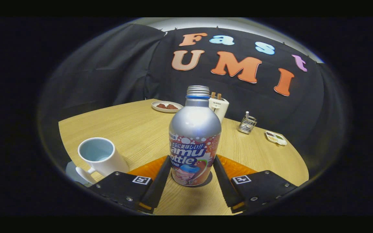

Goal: Take the bottle from table, then pour the juice into the cup, finally place the bottle on the coaster

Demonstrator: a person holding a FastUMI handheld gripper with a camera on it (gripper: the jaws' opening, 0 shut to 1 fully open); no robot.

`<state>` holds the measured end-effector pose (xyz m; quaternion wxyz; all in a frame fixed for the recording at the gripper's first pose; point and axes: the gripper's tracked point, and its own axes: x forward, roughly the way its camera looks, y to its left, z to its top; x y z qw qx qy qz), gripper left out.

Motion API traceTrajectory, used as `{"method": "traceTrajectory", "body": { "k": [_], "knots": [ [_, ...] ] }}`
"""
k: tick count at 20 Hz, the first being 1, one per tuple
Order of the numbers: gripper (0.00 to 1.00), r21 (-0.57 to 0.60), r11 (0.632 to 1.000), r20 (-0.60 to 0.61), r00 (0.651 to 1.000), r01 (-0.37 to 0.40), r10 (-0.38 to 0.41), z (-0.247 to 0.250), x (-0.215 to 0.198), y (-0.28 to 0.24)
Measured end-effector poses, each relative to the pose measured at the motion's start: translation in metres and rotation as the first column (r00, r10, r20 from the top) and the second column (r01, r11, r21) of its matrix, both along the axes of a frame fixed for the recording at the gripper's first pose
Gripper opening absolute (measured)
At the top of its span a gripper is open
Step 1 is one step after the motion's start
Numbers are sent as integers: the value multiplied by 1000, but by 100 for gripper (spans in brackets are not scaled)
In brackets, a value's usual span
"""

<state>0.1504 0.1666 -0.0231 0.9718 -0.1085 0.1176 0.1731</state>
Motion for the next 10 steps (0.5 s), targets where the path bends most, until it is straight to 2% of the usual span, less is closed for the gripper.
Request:
{"method": "traceTrajectory", "body": {
  "k": [4, 10],
  "knots": [
    [76, 78, 997, 5, 1000, 18, -18, -3, 6, -6],
    [76, 101, 994, -23, 999, 45, -43, -20, 14, -10]
  ]
}}
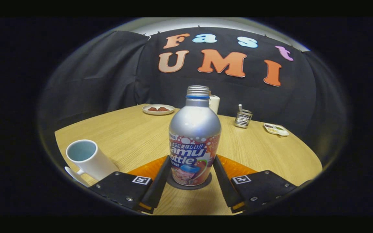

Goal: Take the bottle from table, then pour the juice into the cup, finally place the bottle on the coaster

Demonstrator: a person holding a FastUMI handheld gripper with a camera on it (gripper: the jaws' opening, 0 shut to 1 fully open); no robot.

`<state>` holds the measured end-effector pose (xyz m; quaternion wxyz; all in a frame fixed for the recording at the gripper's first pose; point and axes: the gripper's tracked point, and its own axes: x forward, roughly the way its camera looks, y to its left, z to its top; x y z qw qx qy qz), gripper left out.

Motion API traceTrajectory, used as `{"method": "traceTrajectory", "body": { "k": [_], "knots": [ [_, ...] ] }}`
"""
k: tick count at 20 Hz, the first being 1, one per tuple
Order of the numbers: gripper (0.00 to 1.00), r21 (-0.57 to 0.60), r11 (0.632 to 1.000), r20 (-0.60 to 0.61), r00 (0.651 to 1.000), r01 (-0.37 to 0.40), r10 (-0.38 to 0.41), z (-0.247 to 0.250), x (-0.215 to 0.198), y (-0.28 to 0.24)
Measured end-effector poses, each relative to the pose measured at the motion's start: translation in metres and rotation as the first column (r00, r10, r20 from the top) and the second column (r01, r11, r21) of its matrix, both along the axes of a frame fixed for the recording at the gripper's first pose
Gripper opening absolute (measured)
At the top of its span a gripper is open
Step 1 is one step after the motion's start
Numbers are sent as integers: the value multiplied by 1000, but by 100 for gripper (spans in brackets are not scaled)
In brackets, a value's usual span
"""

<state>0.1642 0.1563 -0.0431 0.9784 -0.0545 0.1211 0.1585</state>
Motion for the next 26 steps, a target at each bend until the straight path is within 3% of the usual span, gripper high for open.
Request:
{"method": "traceTrajectory", "body": {
  "k": [12, 17, 26],
  "knots": [
    [83, -35, 999, -11, 1000, 14, -14, -12, -7, -6],
    [97, 0, 1000, 3, 1000, 12, -12, 0, -22, -8],
    [98, 56, 998, 74, 996, 41, -45, 39, -67, -35]
  ]
}}
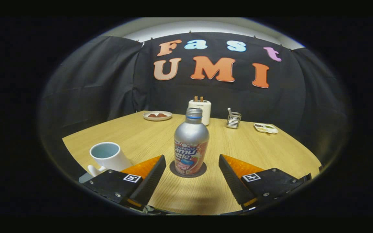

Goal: Take the bottle from table, then pour the juice into the cup, finally place the bottle on the coaster

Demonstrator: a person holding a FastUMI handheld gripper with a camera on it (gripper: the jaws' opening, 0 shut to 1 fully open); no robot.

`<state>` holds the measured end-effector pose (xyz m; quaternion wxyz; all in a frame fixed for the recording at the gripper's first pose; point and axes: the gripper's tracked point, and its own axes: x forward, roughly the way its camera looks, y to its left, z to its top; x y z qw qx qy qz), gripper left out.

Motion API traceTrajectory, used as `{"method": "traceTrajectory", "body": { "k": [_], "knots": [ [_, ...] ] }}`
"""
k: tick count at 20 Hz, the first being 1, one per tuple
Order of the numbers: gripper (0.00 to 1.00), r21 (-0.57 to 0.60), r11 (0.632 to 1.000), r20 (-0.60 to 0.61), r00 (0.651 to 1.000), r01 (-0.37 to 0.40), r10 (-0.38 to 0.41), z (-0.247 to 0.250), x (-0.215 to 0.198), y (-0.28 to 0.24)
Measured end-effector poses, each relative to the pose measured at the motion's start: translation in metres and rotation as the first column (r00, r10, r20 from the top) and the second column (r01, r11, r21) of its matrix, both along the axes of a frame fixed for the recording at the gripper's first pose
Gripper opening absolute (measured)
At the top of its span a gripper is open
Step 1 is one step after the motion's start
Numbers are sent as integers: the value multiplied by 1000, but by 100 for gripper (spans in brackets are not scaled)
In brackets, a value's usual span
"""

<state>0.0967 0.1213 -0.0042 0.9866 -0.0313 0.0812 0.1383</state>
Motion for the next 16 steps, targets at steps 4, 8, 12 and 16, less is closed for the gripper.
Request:
{"method": "traceTrajectory", "body": {
  "k": [4, 8, 12, 16],
  "knots": [
    [98, 37, 997, 50, 996, 66, -68, 27, -22, -29],
    [97, 90, 985, 77, 985, 150, -157, 46, -43, -58],
    [97, 89, 977, 92, 975, 193, -201, 41, -65, -77],
    [97, 109, 968, 87, 968, 225, -235, 36, -77, -91]
  ]
}}
